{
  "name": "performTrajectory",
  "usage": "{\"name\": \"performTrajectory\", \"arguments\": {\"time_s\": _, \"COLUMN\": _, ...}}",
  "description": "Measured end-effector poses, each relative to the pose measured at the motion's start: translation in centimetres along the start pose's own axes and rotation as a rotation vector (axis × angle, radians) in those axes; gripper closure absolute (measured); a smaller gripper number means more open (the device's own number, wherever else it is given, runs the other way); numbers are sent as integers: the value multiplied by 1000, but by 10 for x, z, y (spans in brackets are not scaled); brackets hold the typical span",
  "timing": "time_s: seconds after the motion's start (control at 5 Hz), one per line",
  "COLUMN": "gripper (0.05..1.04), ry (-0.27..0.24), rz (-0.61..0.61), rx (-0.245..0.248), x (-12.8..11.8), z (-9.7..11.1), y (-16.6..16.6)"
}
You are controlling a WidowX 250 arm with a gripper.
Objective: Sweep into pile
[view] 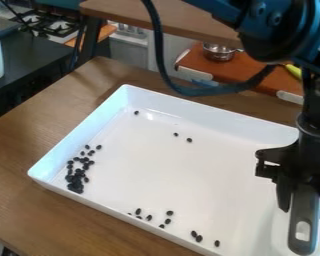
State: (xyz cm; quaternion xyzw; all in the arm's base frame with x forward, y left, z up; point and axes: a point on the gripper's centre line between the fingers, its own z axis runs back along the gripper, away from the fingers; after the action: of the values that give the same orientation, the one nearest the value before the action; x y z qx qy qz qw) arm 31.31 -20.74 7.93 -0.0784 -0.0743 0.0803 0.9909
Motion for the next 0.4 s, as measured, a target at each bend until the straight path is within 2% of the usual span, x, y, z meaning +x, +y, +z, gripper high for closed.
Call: {"name": "performTrajectory", "arguments": {"time_s": 0.4, "gripper": 585, "ry": -13, "rz": -13, "rx": 49, "x": -3, "z": -10, "y": 12}}
